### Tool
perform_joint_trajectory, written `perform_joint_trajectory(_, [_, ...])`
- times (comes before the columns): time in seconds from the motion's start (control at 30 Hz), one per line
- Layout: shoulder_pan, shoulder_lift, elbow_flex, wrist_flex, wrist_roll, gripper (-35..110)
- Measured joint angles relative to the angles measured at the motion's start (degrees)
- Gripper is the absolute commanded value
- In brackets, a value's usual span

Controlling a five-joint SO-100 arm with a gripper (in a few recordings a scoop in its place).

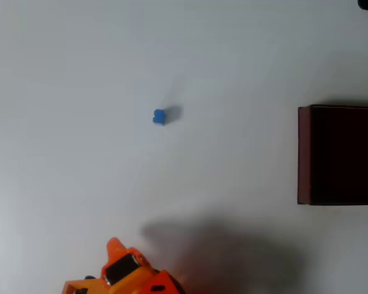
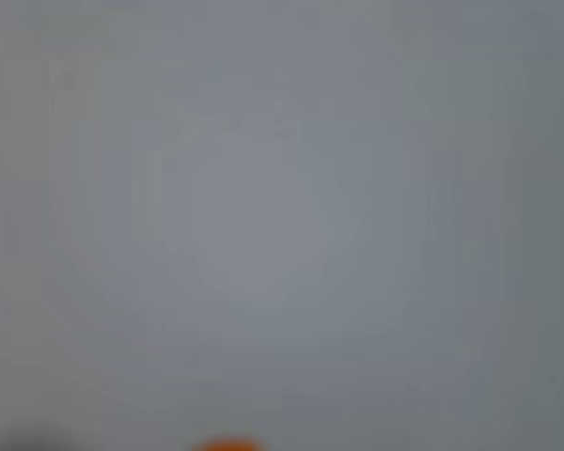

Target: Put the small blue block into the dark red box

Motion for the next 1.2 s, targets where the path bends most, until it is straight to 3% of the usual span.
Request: perform_joint_trajectory(1.2, [-1.23, 0.0, 0.0, 0.0, 0.0, 0])
